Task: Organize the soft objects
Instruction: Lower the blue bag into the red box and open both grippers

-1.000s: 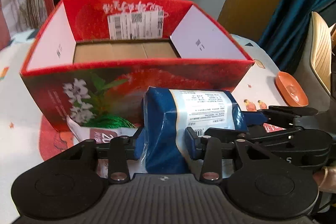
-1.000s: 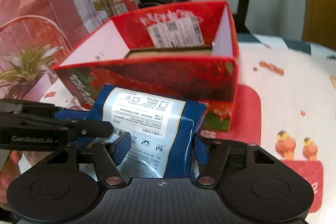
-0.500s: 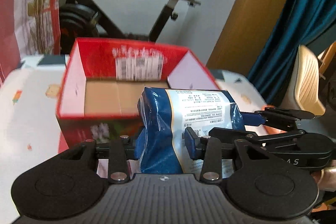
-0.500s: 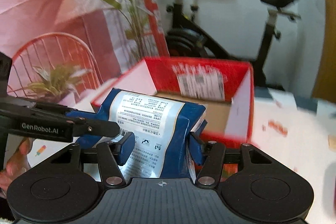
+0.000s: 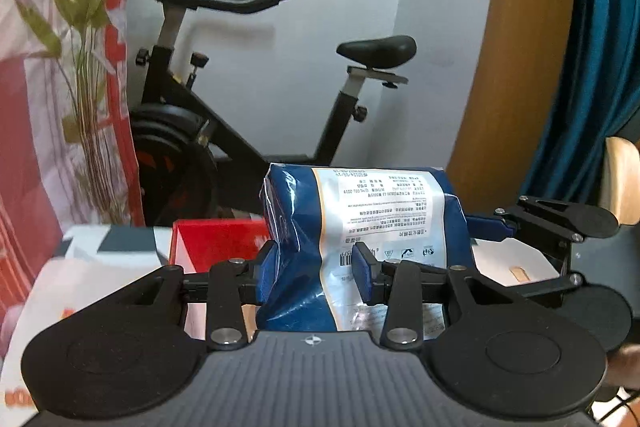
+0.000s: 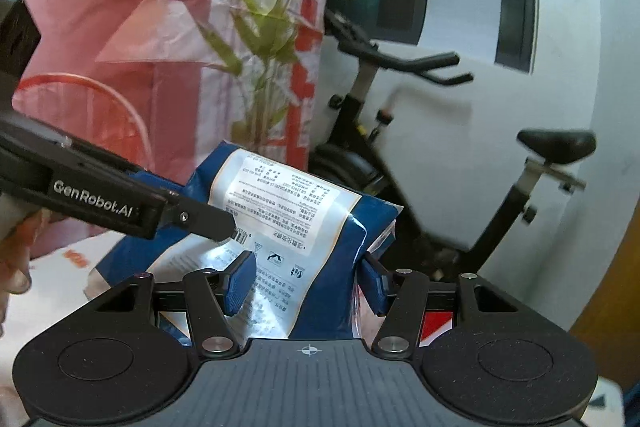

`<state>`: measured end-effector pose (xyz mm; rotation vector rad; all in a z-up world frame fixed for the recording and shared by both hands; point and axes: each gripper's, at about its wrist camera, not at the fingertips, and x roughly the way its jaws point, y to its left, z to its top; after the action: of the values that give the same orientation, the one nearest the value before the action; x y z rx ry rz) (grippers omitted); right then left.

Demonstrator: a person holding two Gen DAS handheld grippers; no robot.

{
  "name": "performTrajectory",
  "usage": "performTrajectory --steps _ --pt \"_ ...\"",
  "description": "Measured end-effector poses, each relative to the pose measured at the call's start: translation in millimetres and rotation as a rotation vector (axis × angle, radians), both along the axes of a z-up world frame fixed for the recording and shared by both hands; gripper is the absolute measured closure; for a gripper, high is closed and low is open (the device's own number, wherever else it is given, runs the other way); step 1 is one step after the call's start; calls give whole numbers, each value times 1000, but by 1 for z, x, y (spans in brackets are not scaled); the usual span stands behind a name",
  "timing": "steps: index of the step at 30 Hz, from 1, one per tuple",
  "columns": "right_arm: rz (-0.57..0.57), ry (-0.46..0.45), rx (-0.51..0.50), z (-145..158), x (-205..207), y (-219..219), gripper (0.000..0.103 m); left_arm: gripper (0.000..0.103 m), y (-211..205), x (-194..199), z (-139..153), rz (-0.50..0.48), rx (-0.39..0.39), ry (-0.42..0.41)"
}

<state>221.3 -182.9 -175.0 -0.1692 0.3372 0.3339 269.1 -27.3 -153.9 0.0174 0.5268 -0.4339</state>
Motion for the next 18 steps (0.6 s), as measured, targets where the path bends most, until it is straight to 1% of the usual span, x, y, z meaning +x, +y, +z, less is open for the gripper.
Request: performTrajectory --steps 3,8,10,14,15,18 --pt "-34 -33 -63 -12 16 7 51 60 -8 14 -8 -2 26 -39" --pt "-65 7 -154 -43 36 18 51 60 -21 35 -35 -10 86 13" --pt "-67 40 -171 -54 42 22 54 60 -23 42 -45 -8 100 49" --pt "-46 116 -182 -72 41 24 55 61 -22 52 -63 -22 108 163" --pt "-41 133 -182 -76 40 24 57 61 -22 54 -67 -25 115 183" --pt "-26 205 -127 -80 44 19 59 61 -18 60 -76 -25 127 250"
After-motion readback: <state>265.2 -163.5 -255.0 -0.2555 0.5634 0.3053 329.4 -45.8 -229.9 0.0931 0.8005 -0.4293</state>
